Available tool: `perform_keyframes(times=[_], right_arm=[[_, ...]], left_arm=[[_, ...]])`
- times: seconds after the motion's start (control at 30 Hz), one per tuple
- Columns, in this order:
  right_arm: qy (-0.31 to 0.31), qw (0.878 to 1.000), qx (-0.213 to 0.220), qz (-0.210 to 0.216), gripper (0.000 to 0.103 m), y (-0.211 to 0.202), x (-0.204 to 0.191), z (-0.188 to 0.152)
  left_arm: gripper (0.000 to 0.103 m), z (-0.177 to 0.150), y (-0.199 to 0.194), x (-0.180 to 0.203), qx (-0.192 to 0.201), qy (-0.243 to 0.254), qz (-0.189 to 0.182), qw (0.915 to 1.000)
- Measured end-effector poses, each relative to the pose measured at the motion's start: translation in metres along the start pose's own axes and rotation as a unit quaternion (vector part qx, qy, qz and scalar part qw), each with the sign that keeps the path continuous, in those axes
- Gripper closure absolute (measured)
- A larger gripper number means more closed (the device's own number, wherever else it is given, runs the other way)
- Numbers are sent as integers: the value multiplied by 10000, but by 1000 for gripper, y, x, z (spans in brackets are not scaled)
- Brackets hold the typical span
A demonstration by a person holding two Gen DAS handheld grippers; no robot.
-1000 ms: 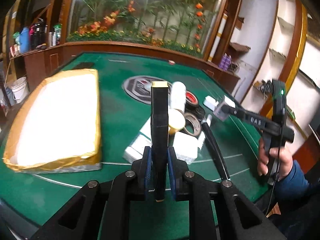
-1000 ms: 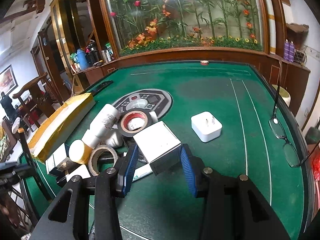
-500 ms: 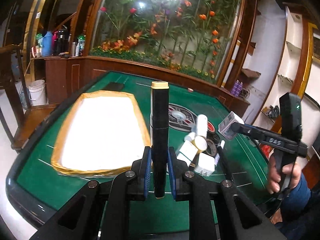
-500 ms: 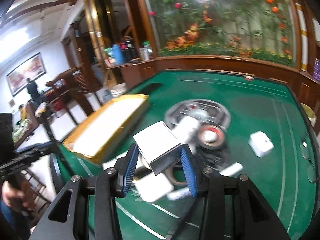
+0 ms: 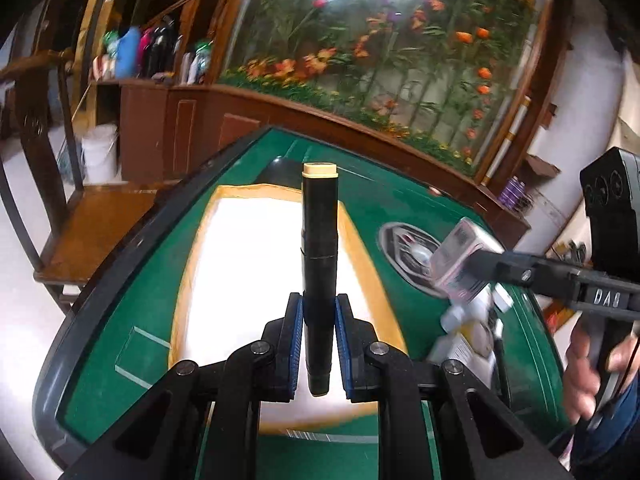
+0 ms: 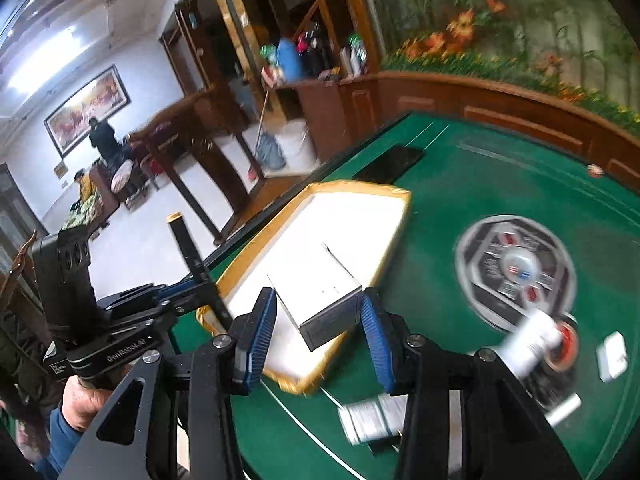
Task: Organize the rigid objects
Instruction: 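Carry the marker and cube box into the tray and open both tools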
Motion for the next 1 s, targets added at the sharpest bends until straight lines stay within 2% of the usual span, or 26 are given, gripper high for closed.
perform_keyframes(times=[0.2,0.37,0.47,0.77,0.9,0.93,0.97,1.0], right_arm=[[56,9983,-578,-18,60,81,-22,32],[189,9940,-1065,-133,60,139,-24,43],[229,9926,-1171,-228,60,164,-23,52],[440,9880,-1418,-417,60,214,-24,72],[473,9870,-1466,-451,60,226,-25,77],[452,9872,-1451,-476,57,228,-26,79],[420,9875,-1438,-491,48,229,-26,79],[396,9880,-1410,-489,45,230,-26,79]], left_arm=[[87,18,52,-32,-481,-194,193,9985],[87,23,83,-56,-786,-448,294,9955],[87,27,101,-69,-929,-531,388,9935],[87,28,114,-84,-1041,-658,390,9916],[87,33,102,-81,-810,-458,547,9942],[87,35,100,-80,-767,-449,484,9949],[86,36,99,-78,-730,-447,398,9955],[81,37,98,-76,-718,-468,304,9959]])
Point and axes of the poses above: each gripper's, at about its wrist camera, not at the fingertips, and y roughly the way its jaws point, x to its right, z to its top, the point moved 7 cm from there along y, roughly the way its jaws point, and after that the axes turned 13 degrees about -z, right-handed, at the moved point
